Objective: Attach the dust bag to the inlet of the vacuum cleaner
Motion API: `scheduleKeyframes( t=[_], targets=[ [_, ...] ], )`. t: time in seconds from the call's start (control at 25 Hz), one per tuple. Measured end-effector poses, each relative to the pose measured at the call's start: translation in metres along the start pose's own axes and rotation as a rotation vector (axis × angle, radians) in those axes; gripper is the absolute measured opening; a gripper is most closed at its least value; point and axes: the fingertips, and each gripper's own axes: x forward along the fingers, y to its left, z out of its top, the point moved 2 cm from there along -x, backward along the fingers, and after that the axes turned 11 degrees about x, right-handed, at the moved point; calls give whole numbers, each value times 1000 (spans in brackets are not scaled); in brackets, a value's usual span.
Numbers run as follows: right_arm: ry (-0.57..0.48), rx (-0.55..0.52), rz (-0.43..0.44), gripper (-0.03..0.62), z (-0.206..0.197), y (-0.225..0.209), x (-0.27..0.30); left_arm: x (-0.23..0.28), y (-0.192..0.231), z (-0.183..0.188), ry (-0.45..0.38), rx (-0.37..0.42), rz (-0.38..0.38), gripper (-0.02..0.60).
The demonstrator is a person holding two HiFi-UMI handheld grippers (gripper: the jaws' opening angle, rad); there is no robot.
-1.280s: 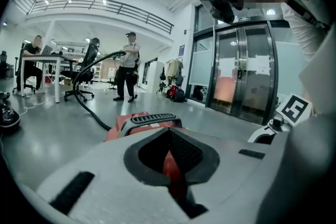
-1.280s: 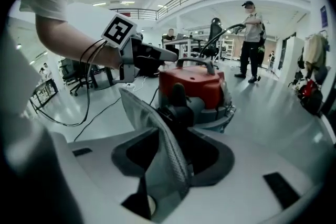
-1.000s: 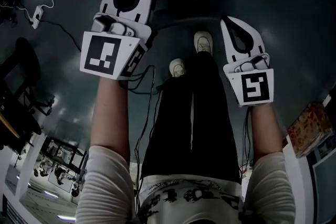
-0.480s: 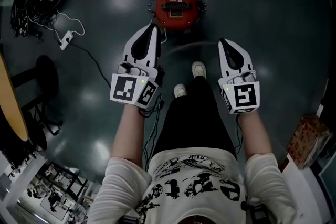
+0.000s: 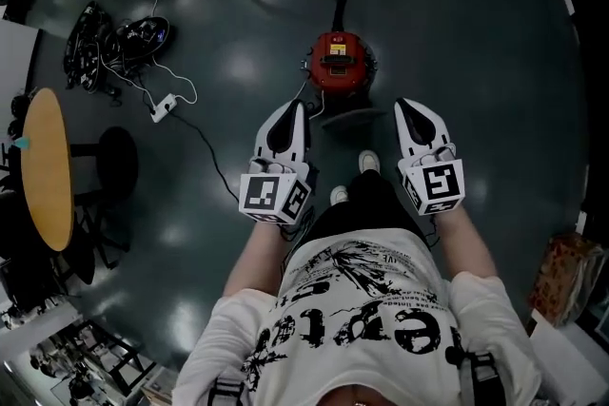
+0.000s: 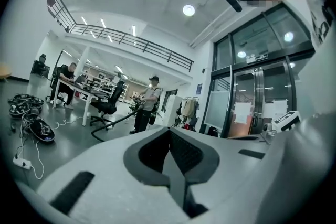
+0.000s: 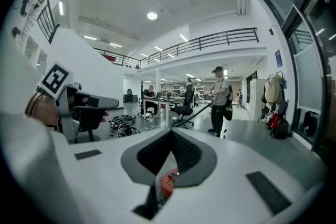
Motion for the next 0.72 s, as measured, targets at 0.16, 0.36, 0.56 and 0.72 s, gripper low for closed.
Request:
scheduleKeyframes(
  t=[0.16, 0.36, 0.56, 0.72],
  targets=[
    [-34, 1, 11, 0, 13, 25, -38, -41, -14, 17, -10, 57, 4, 3],
    [-45, -21, 45, 0, 27, 45, -74, -86, -33, 37, -42, 90, 50, 3],
    [-58, -34, 98, 0, 22, 46, -90, -109, -54, 39, -94, 89, 77, 3],
    [-71, -53, 137, 0, 18, 20, -93, -96, -77, 27, -67, 123, 125, 3]
  ],
)
